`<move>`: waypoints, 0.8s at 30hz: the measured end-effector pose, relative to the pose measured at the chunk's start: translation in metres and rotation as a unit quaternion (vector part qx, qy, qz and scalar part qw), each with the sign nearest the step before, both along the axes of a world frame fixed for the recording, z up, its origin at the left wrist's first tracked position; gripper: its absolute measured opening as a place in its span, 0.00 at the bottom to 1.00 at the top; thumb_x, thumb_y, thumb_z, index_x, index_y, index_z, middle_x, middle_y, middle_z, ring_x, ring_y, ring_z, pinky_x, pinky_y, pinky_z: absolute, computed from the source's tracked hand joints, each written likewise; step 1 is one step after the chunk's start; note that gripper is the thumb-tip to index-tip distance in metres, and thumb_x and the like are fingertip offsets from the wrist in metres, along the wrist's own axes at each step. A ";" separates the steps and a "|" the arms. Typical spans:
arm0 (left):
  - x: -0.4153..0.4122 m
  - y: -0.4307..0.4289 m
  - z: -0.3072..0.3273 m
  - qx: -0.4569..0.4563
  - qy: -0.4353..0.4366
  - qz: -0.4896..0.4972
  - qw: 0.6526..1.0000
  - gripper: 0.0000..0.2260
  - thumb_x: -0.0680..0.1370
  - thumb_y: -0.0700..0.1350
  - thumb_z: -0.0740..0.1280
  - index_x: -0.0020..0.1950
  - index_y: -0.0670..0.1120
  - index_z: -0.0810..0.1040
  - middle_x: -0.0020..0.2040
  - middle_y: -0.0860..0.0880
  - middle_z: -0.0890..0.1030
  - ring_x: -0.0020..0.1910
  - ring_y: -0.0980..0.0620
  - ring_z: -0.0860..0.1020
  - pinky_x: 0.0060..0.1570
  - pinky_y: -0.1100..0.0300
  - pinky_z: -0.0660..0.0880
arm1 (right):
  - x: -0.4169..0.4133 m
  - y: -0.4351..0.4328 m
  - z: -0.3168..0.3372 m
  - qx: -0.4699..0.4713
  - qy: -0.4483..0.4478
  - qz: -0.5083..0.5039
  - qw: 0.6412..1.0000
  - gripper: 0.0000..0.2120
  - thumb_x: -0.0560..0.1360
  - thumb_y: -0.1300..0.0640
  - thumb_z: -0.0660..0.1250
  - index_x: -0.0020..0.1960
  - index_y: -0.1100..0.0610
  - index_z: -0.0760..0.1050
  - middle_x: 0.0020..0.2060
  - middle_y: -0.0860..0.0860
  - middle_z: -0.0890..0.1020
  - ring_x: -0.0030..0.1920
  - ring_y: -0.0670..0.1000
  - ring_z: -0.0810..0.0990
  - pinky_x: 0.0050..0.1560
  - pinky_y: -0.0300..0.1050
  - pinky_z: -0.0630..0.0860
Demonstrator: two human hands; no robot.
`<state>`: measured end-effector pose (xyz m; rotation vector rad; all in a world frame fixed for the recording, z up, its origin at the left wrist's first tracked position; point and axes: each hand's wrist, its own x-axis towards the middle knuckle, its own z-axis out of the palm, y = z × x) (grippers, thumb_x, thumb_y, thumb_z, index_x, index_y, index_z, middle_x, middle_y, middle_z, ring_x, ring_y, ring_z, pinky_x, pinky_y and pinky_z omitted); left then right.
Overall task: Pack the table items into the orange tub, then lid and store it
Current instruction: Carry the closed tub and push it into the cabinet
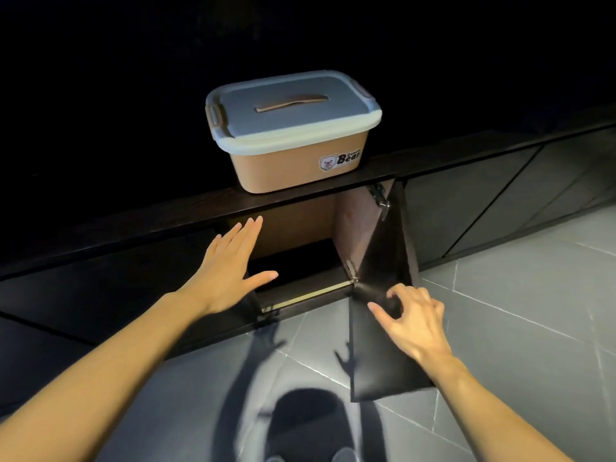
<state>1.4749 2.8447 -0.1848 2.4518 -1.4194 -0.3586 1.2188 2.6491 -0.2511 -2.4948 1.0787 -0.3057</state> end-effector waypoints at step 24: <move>0.040 -0.058 0.081 -0.090 -0.125 0.136 0.979 0.37 0.74 0.60 0.61 0.75 0.52 0.43 0.76 0.44 0.44 0.74 0.44 0.45 0.71 0.48 0.47 | 0.144 -0.097 0.140 -0.070 -0.026 0.158 0.985 0.38 0.71 0.35 0.61 0.75 0.47 0.50 0.75 0.53 0.54 0.75 0.54 0.47 0.73 0.57 0.50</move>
